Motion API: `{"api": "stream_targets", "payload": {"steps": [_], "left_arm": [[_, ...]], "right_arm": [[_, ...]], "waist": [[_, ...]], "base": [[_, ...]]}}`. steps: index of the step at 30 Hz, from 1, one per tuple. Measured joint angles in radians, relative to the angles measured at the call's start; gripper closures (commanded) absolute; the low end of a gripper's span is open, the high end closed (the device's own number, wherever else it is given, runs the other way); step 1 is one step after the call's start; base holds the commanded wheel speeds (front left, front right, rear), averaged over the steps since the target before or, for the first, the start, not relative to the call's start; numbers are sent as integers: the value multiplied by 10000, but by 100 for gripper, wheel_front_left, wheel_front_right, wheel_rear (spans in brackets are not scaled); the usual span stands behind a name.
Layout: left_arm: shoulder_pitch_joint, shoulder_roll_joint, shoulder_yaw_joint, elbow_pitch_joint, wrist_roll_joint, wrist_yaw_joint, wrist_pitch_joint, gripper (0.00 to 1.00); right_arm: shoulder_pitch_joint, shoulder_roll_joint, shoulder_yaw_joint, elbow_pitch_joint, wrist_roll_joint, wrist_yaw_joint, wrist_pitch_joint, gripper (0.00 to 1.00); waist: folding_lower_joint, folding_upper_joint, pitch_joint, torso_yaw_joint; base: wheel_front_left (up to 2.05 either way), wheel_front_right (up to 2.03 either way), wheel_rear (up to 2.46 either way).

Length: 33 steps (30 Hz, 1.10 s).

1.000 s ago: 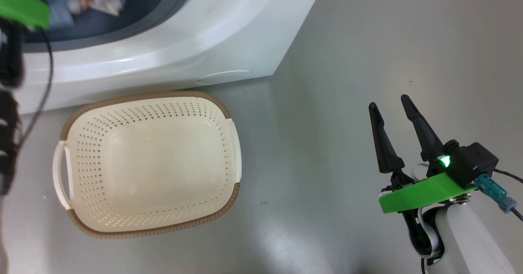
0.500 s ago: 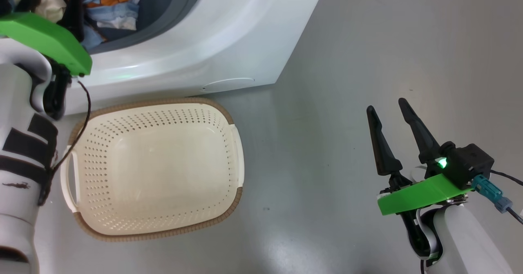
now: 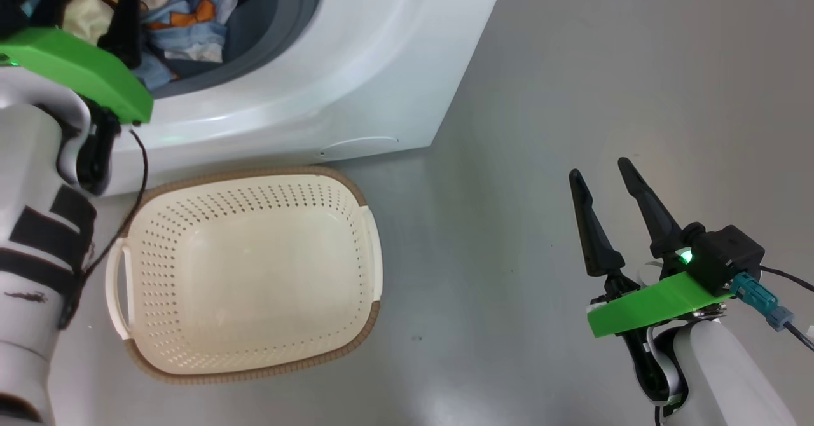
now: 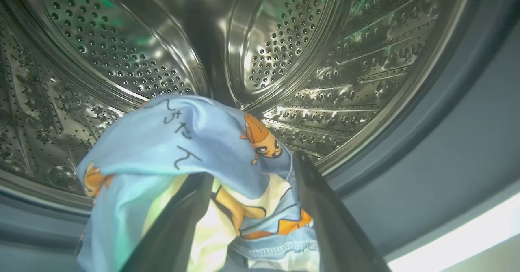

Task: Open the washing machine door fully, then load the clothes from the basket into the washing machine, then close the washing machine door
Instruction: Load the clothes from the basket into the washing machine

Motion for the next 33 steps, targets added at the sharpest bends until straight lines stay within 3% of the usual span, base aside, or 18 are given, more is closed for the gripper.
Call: {"api": "stream_targets", "payload": {"steps": [17, 25, 33], "left_arm": [[1660, 44, -943, -420, -748, 0, -265, 0], [2962, -4, 73, -1344, -226, 0, -293, 0], [4913, -441, 1546, -2564, 784, 4, -295, 0]], "right_arm": [[63, -217, 263, 384, 349, 0, 0, 0], [154, -410, 405, 625, 798, 0, 0, 0], [508, -644, 591, 819, 993, 0, 0, 0]], "waist": [[0, 0, -1256, 274], [-1, 0, -2037, 501], [-2, 0, -2962, 723]], "base": [[0, 0, 0], [0, 0, 0], [0, 0, 0]]}}
